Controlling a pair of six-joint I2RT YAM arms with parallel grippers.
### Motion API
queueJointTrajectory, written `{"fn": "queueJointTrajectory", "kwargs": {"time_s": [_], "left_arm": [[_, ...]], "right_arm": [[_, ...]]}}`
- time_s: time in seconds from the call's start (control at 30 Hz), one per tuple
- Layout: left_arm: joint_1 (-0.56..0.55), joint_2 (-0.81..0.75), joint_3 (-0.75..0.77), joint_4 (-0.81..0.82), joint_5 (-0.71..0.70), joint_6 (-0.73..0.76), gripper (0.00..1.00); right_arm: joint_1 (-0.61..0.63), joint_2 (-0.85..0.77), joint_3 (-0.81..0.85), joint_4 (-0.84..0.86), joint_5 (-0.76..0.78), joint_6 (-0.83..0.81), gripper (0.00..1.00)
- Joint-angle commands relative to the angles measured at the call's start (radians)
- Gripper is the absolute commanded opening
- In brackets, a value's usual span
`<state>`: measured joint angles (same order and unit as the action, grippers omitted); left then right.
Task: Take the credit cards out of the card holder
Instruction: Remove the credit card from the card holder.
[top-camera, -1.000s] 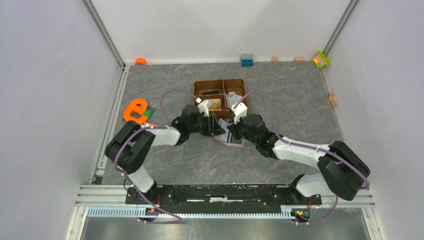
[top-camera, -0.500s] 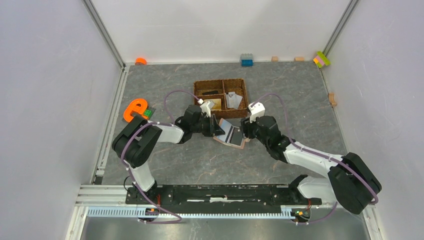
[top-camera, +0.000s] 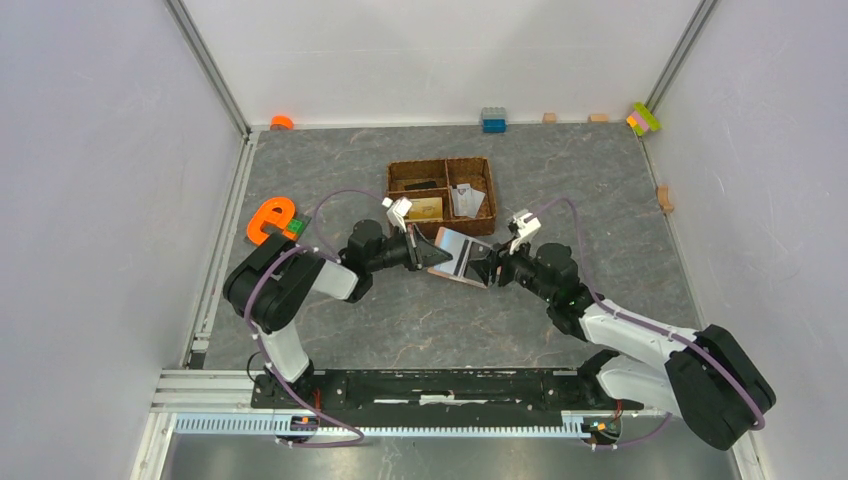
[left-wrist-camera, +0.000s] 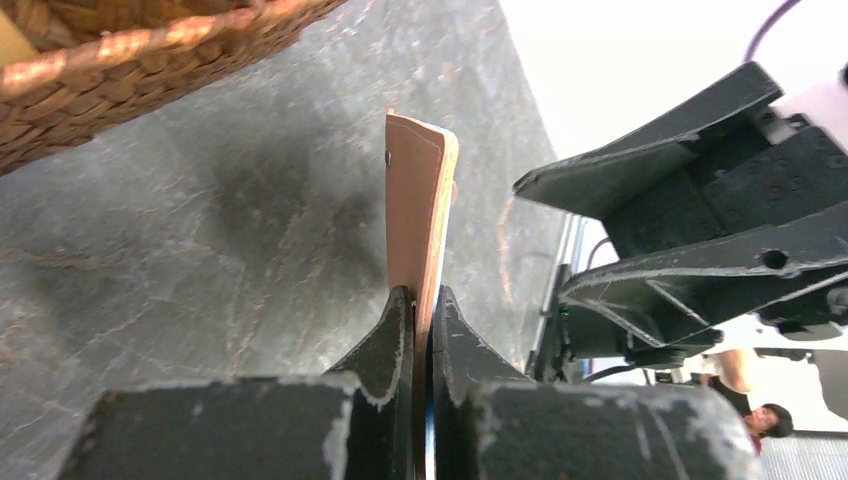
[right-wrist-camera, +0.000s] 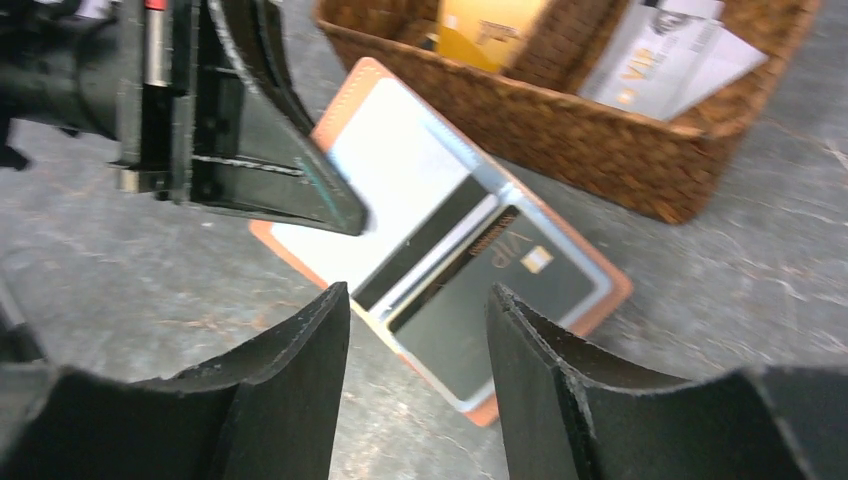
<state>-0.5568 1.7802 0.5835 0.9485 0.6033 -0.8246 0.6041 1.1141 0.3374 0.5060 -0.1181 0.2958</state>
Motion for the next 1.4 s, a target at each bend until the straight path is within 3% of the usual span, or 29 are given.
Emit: {"fn": "queueJointTrajectory", "kwargs": {"time_s": [0.0, 0.37, 0.73, 1.03, 1.37], "left_arm": [[0.005, -0.01, -0.052, 0.358, 0.051, -0.16, 0.02], [0.005, -0.015, -0.097, 0.589, 0.118, -0.264, 0.02], [-0.004, -0.07, -0.111, 0.592, 0.171, -0.272, 0.02], [-0.026, -0.107, -0.119, 0.592, 0.189, -0.262, 0.02], [-0.042, -0.11, -0.11, 0.607, 0.214, -0.27, 0.02]], "right_arm": [[-0.016, 0.014, -0.018, 0.197, -0.173, 0.098, 0.56], [-0.06, 0.03, -0.074, 0.367, -0.269, 0.205, 0.53], [-0.092, 0.101, -0.101, 0.59, -0.432, 0.332, 0.48], [-0.092, 0.139, -0.09, 0.62, -0.46, 0.354, 0.45], [-0.092, 0.146, -0.132, 0.838, -0.548, 0.45, 0.31]]}}
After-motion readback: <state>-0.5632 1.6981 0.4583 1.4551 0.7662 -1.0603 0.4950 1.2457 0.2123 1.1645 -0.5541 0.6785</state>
